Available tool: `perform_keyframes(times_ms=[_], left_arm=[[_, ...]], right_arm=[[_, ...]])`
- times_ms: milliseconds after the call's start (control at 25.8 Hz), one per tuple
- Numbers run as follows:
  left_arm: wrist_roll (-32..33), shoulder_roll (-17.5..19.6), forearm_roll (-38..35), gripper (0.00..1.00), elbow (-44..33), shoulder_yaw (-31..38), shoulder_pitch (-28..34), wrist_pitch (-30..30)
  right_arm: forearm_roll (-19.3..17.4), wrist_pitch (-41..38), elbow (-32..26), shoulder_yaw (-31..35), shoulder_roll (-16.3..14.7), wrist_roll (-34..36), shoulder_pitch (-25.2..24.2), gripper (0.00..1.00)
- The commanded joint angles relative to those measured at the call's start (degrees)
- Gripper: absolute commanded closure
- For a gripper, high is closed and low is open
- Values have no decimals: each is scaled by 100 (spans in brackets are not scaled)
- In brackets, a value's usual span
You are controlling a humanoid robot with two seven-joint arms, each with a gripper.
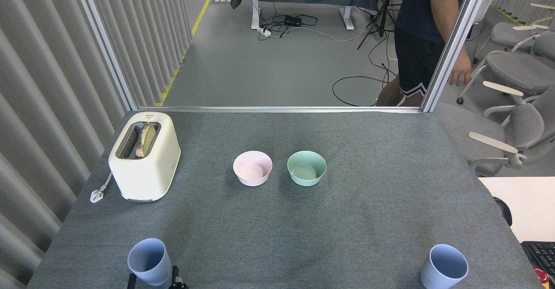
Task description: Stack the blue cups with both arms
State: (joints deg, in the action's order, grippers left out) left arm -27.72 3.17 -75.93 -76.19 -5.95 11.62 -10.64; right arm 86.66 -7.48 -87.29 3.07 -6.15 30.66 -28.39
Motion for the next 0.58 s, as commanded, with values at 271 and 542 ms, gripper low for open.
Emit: perform_keyframes(times_ms=[271,542], left_arm=[[3,52,8,0,561,7,-547,-43],[3,52,16,41,508,7,-564,36]], right_arm=[[-35,1,10,-9,0,-7,0,0],[-35,1,10,-9,0,-7,0,0]])
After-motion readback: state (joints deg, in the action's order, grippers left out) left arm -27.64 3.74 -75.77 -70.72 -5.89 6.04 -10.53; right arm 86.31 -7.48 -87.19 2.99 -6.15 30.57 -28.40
